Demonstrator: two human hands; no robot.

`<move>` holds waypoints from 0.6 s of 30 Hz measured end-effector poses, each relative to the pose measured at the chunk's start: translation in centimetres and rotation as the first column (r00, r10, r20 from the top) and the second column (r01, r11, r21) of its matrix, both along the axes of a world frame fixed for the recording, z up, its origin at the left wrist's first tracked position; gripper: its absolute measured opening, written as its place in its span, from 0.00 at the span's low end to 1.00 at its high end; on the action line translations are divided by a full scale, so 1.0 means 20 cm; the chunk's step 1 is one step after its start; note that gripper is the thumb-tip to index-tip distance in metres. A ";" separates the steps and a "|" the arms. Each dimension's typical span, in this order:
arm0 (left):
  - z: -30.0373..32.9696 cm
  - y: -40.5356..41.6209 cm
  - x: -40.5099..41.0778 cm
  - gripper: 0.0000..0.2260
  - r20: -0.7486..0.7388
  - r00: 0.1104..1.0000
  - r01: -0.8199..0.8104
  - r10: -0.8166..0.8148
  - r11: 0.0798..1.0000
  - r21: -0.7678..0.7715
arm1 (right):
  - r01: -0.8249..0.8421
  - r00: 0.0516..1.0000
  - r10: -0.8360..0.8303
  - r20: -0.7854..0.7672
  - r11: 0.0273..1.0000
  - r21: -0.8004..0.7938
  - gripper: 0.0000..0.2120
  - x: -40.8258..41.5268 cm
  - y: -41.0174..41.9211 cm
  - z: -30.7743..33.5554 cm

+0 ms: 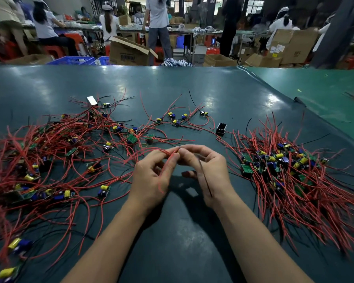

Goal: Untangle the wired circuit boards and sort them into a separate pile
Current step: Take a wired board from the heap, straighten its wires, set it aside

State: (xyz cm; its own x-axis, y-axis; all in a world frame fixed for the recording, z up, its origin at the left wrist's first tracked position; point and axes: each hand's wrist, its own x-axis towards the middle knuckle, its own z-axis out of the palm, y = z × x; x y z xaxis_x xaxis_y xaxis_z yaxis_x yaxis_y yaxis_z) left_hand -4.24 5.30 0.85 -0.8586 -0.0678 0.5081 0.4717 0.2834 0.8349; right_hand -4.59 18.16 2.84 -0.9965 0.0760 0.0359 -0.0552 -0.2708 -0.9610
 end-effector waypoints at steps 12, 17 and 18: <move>-0.01 -0.02 -0.04 0.08 0.096 0.995 -0.048 0.042 0.997 0.068 | 0.105 0.956 0.107 -0.274 0.745 0.659 0.12 -0.01 0.02 -0.06; 0.00 -0.03 -0.04 0.02 0.197 0.978 0.013 -0.068 0.964 0.267 | 0.106 0.956 0.108 -0.273 0.740 0.664 0.07 0.00 0.02 -0.05; 0.00 -0.03 -0.04 0.04 0.212 0.973 0.021 -0.090 0.951 0.309 | 0.107 0.959 0.101 -0.264 0.735 0.669 0.07 0.00 0.02 -0.05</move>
